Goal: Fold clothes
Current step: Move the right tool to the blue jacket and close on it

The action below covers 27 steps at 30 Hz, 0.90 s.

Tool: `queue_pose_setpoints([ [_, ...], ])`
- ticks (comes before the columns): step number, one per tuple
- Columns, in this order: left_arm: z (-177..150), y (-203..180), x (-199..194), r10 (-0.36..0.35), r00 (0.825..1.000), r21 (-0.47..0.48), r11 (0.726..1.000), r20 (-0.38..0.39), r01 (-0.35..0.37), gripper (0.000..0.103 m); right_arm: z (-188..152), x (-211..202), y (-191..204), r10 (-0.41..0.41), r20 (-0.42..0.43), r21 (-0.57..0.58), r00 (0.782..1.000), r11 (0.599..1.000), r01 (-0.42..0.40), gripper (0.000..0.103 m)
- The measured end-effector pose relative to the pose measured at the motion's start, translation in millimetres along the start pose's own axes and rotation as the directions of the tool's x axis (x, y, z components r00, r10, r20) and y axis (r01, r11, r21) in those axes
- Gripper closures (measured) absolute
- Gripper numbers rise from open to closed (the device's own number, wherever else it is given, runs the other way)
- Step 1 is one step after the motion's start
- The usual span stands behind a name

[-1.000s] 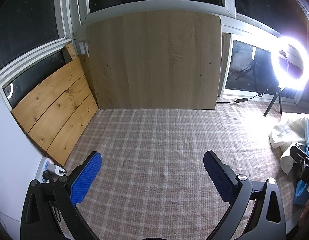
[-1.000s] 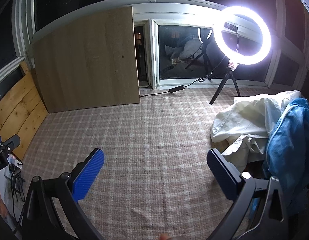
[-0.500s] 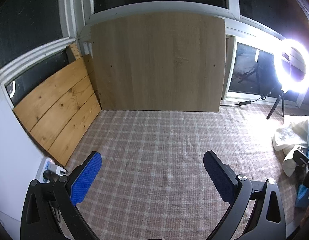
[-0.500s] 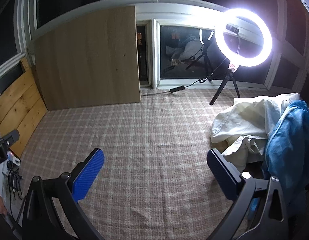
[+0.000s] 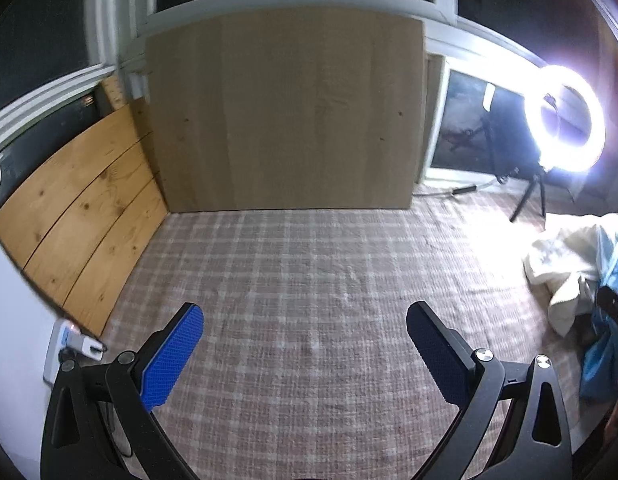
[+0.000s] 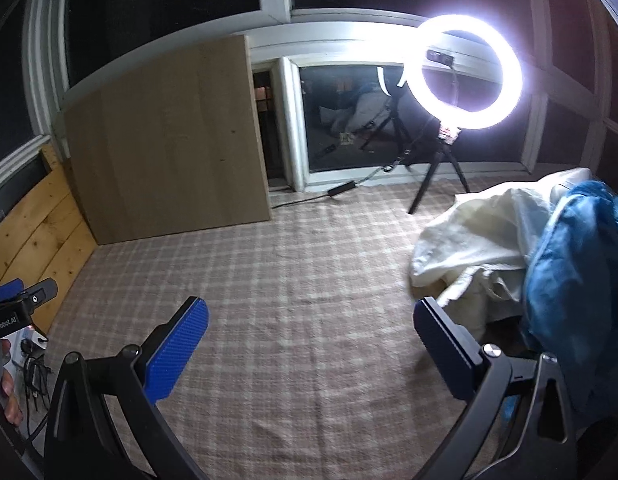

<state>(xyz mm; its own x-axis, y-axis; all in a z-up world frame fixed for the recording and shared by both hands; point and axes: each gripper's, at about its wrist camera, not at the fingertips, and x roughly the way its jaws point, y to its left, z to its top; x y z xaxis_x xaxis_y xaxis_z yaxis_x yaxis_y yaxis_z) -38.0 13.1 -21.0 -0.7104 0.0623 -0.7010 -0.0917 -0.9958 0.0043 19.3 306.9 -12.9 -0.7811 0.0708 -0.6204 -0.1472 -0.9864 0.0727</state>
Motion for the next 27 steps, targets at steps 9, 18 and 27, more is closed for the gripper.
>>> queue_pose_setpoints([
  [9,24,-44,7,-0.206,0.978,0.097,0.974,-0.019,0.207,0.001,-9,-39,-93,-0.191,-0.001,0.110,0.982,0.976,0.190,0.000],
  [18,49,-132,-1,-0.280,0.960,0.201,0.941,0.008,0.273,0.008,10,-77,-221,-0.381,0.021,0.190,0.924,0.909,0.371,0.000],
  [27,69,-240,6,-0.249,0.969,0.195,0.950,-0.004,0.245,0.014,45,-20,-318,-0.309,-0.054,0.071,0.950,0.947,0.312,0.000],
])
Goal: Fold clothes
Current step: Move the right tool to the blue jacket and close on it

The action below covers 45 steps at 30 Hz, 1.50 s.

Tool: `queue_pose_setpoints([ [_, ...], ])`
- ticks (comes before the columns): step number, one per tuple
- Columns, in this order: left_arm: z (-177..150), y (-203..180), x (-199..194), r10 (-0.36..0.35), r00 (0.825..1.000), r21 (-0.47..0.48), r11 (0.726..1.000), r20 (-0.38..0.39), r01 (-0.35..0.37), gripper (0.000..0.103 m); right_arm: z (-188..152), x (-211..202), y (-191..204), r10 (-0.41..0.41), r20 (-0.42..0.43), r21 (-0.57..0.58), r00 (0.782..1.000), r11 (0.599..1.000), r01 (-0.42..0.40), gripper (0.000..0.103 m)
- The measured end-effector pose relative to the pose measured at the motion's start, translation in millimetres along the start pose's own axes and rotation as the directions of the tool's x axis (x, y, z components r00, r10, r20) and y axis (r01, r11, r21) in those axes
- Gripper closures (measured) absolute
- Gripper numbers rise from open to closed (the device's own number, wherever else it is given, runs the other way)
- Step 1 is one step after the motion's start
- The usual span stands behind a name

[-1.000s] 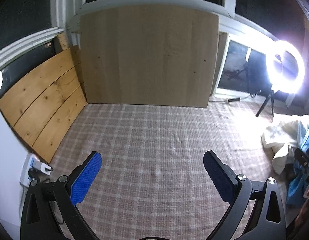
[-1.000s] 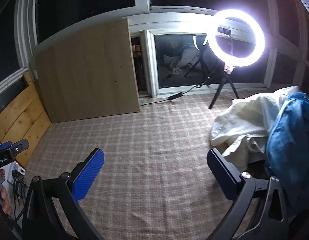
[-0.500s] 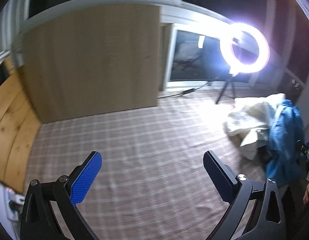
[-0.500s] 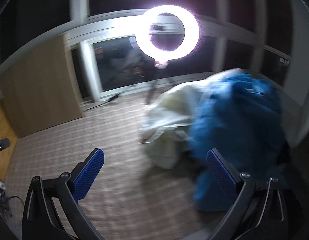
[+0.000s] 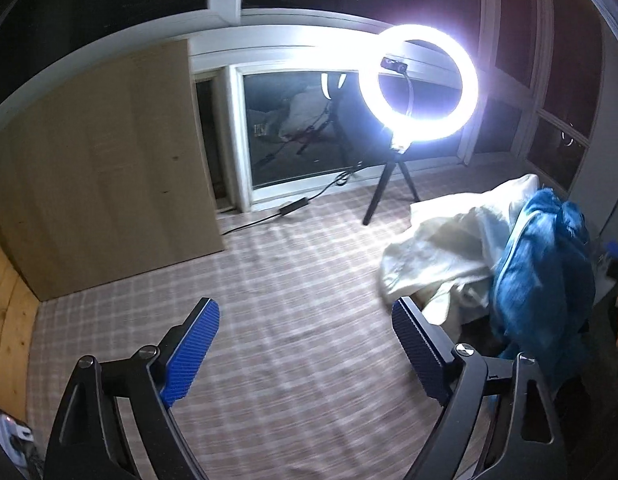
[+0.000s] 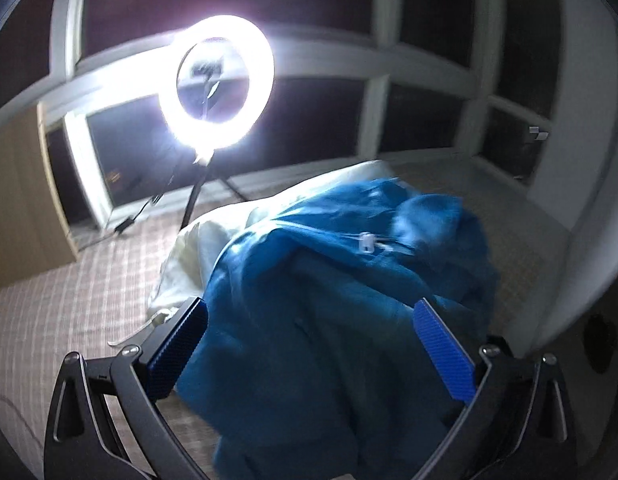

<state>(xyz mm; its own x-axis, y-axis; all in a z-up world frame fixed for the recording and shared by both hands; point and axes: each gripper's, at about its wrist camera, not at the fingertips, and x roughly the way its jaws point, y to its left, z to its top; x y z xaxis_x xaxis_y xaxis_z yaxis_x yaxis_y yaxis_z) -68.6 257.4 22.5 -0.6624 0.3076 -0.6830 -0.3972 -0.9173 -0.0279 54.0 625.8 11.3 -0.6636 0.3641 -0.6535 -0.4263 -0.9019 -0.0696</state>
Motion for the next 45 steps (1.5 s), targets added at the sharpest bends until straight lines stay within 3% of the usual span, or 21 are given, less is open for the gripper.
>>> queue_pose_setpoints([
  [5,12,-38,16,0.040,0.999,-0.017,0.999,-0.025,-0.040,0.013,0,63,4,0.101,-0.100,-0.064,0.990,0.992,-0.107,0.000],
  [8,14,-49,26,0.072,0.996,-0.025,0.997,-0.043,-0.073,0.013,-1,91,7,0.118,-0.127,-0.108,0.985,0.985,-0.132,0.000],
  [9,14,-52,29,0.081,0.995,-0.029,0.996,-0.050,-0.083,0.013,-1,97,6,0.119,-0.126,-0.126,0.985,0.983,-0.135,0.007],
  [10,14,-53,31,0.089,0.995,-0.035,0.995,-0.055,-0.091,0.013,-2,103,6,0.121,-0.124,-0.144,0.985,0.980,-0.138,0.032],
  [11,14,-55,33,0.095,0.994,-0.041,0.994,-0.060,-0.098,0.013,3,106,1,0.140,-0.121,-0.137,0.983,0.978,-0.156,0.044],
  [12,15,-56,34,0.102,0.993,-0.046,0.993,-0.063,-0.105,0.013,9,107,-8,0.168,-0.116,-0.116,0.979,0.977,-0.181,0.070],
  [13,16,-57,36,0.108,0.992,-0.049,0.993,-0.064,-0.111,0.013,16,108,-16,0.195,-0.111,-0.096,0.974,0.974,-0.206,0.088],
  [16,20,-61,39,0.121,0.991,-0.055,0.991,-0.055,-0.124,0.013,40,106,-40,0.250,-0.071,-0.050,0.966,0.966,-0.254,0.099],
  [19,24,-63,38,0.130,0.991,-0.056,0.990,-0.040,-0.132,0.013,85,82,-62,0.147,0.093,-0.086,0.985,0.987,-0.139,0.101],
  [23,27,-64,37,0.138,0.990,-0.068,0.988,-0.030,-0.140,0.013,154,61,-90,0.040,0.257,-0.071,0.966,0.997,-0.023,0.101],
  [26,27,-63,38,0.145,0.989,-0.075,0.986,-0.036,-0.148,0.013,193,81,-100,-0.008,0.252,-0.051,0.968,0.998,0.022,0.101],
  [27,27,-63,39,0.145,0.989,-0.075,0.986,-0.041,-0.148,0.013,201,93,-99,0.005,0.217,-0.053,0.976,0.999,0.007,0.101],
  [30,26,-66,44,0.135,0.989,-0.074,0.988,-0.057,-0.139,0.013,190,129,-66,0.023,0.106,-0.147,0.994,0.989,-0.007,0.100],
  [33,25,-75,47,0.118,0.991,-0.048,0.992,-0.058,-0.121,0.013,160,145,-34,0.016,0.019,-0.231,1.000,0.973,-0.011,0.088],
  [36,25,-85,49,0.114,0.992,-0.014,0.993,-0.052,-0.115,0.013,134,130,-22,-0.002,0.025,-0.221,1.000,0.975,0.007,0.058],
  [37,25,-86,49,0.108,0.993,-0.011,0.994,-0.051,-0.109,0.013,127,119,-20,0.002,0.037,-0.211,0.999,0.977,0.006,0.052],
  [40,25,-85,49,0.096,0.994,-0.015,0.995,-0.048,-0.097,0.013,110,75,-17,0.027,0.089,-0.172,0.996,0.985,-0.011,0.043],
  [45,15,-71,38,0.094,0.995,-0.028,0.995,-0.036,-0.095,0.013,69,9,23,0.084,0.118,-0.202,0.989,0.978,-0.059,0.040],
])
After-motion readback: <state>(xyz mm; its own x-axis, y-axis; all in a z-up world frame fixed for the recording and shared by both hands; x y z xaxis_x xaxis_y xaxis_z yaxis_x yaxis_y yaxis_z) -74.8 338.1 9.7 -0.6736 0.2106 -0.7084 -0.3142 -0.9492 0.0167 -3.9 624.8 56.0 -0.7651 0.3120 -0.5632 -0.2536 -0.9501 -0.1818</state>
